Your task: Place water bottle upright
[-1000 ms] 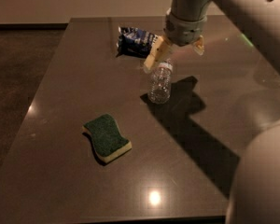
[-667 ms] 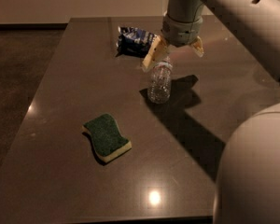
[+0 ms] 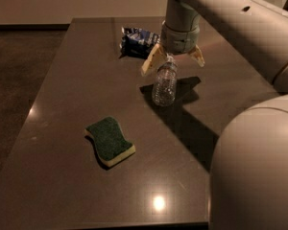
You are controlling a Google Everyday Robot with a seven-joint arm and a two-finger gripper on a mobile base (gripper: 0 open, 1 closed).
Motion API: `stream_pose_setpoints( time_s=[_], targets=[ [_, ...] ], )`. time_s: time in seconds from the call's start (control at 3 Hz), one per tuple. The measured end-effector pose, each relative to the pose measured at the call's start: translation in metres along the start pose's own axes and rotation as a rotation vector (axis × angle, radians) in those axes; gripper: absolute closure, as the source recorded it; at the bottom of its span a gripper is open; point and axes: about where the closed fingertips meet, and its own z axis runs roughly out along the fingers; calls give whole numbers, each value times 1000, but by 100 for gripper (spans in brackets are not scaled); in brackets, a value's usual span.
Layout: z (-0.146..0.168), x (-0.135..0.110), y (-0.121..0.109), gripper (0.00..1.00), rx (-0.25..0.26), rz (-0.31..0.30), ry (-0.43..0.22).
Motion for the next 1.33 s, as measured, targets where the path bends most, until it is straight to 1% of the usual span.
stream_pose_setpoints(
  time_s=[0.67, 1.0, 1.33],
  targets=[
    [19, -17, -8, 0, -13, 37, 23],
    [23, -23, -11, 18, -17, 42, 32],
    [17, -24, -12, 48, -16, 16, 27]
  ],
)
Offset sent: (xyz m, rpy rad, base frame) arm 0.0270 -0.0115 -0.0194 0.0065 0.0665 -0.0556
